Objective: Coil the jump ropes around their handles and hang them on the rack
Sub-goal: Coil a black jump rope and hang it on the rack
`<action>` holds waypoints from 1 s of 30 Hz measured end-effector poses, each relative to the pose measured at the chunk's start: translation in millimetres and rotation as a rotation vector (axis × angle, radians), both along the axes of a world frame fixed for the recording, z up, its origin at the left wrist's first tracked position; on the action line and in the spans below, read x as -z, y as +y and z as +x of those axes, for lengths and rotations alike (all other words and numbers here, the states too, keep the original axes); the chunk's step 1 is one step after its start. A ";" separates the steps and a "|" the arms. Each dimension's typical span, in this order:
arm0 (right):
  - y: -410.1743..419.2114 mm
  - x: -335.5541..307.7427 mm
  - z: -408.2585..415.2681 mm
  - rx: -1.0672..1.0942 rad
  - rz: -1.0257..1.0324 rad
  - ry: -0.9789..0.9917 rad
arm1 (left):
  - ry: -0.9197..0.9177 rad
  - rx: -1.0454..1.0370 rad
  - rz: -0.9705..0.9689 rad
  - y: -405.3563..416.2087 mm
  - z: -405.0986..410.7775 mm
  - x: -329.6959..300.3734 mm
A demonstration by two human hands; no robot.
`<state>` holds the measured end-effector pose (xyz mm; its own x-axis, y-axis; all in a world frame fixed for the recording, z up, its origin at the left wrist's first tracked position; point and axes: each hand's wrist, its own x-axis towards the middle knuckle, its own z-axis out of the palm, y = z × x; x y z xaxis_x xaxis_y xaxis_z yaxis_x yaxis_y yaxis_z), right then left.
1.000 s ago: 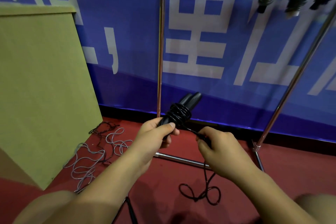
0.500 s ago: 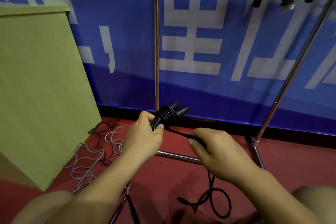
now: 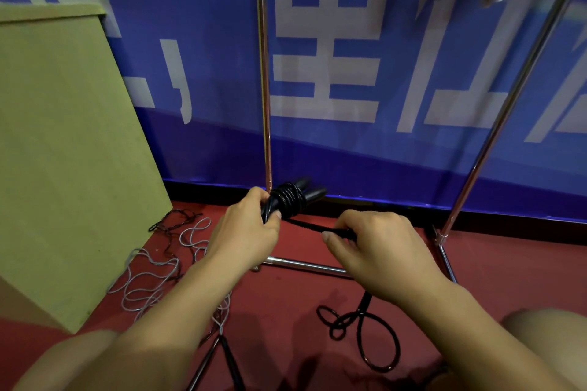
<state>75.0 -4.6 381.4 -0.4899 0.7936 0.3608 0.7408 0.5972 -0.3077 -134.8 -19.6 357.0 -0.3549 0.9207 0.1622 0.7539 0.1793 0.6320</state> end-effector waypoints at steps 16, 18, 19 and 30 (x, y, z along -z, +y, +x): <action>11.5 2.6 16.3 0.045 0.026 0.139 | -0.091 0.526 -0.249 -19.0 8.1 5.9; 14.9 1.3 18.5 0.070 -0.014 0.163 | -0.154 0.555 -0.262 -19.6 4.3 3.8; 15.9 0.5 19.5 0.089 -0.053 0.177 | -0.182 0.578 -0.271 -20.0 3.6 2.6; 22.5 -13.0 26.8 0.088 -0.689 0.690 | -0.418 0.742 -0.264 -25.3 0.6 -10.4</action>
